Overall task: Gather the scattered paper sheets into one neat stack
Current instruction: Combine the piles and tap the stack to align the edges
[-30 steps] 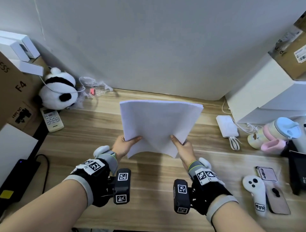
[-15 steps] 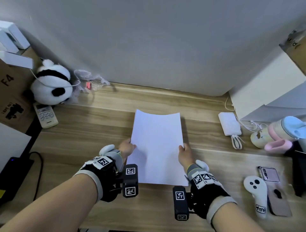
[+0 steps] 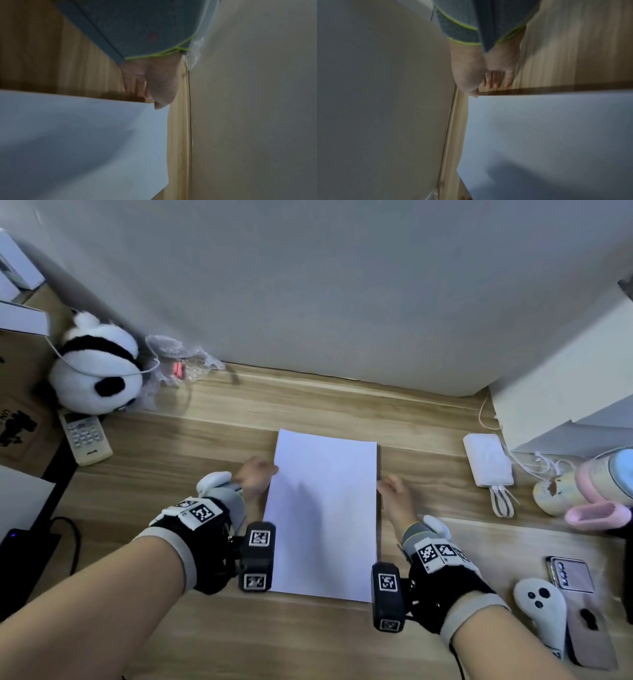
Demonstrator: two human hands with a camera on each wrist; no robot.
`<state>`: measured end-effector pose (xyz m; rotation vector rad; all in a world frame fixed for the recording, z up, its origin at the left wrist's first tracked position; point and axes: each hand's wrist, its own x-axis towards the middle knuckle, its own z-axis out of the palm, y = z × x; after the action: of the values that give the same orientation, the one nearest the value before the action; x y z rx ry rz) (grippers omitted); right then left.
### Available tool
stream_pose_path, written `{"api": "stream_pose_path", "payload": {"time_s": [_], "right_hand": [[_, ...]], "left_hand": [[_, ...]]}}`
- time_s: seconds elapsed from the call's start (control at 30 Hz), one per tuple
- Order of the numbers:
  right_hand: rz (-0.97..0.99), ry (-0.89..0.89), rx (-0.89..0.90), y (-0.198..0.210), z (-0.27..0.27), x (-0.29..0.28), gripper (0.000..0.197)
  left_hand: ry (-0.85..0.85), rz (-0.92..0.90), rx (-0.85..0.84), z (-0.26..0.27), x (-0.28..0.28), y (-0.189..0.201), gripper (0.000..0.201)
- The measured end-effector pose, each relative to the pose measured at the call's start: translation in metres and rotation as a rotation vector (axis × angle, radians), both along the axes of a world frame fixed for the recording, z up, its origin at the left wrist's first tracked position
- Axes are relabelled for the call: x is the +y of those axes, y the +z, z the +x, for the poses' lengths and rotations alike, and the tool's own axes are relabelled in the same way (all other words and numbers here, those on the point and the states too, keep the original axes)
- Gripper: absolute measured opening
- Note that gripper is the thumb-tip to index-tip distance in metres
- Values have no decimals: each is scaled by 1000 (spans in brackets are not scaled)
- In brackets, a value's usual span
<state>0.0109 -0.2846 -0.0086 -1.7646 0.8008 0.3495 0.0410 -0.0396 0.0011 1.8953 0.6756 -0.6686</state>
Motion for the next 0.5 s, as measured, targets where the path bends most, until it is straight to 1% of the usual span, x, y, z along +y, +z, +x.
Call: {"api": "stream_pose_path", "payload": {"time_s": [0.07, 0.13, 0.17, 0.27, 0.3, 0.37, 0.47, 0.5], "right_hand": [[64, -24, -11, 5, 10, 7, 49], [87, -12, 5, 2, 20, 13, 49], [93, -3, 7, -2, 23, 16, 49], [136, -12, 26, -5, 26, 22, 56], [135, -13, 29, -7, 27, 22, 56], [111, 5, 46, -8, 27, 24, 56], [72, 36, 45, -6, 24, 24, 56], [57, 45, 42, -8, 25, 23, 55]], "left_hand": [[-1, -28, -7, 10, -4, 3, 40], [54, -80, -2, 21, -6, -4, 42], [100, -149, -7, 24, -7, -9, 47], [201, -280, -2, 29, -3, -34, 72], [226, -318, -6, 30, -2, -41, 73], [263, -392, 6, 29, -5, -38, 70], [273, -419, 45, 24, -8, -23, 63], [282, -438, 55, 25, -6, -24, 62]]}}
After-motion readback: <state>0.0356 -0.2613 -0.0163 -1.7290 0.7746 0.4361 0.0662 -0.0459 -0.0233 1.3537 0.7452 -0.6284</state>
